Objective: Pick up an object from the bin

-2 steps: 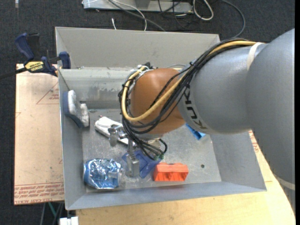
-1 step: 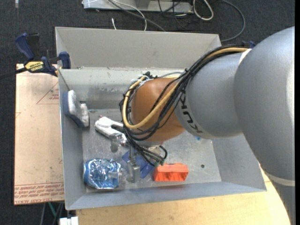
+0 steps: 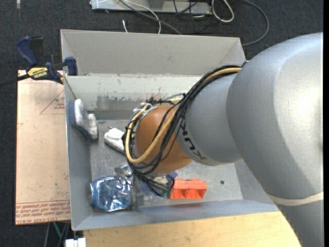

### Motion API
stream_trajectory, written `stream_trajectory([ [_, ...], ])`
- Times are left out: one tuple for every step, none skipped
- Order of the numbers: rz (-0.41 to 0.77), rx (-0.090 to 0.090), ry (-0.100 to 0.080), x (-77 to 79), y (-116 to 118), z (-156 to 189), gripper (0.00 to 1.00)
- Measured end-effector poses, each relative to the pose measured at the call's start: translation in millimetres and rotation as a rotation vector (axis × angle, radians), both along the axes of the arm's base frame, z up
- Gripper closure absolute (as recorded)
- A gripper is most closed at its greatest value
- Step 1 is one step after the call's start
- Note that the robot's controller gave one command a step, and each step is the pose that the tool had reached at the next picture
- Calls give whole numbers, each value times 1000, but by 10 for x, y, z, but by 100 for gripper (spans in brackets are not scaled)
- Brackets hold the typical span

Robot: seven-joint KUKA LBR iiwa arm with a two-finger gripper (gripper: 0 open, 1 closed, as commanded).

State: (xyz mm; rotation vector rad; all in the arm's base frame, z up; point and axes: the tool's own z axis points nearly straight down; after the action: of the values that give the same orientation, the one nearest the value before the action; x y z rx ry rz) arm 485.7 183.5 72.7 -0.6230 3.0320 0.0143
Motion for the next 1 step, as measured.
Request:
stream_trajectory([
  [0,0,0,0,0,0,100],
])
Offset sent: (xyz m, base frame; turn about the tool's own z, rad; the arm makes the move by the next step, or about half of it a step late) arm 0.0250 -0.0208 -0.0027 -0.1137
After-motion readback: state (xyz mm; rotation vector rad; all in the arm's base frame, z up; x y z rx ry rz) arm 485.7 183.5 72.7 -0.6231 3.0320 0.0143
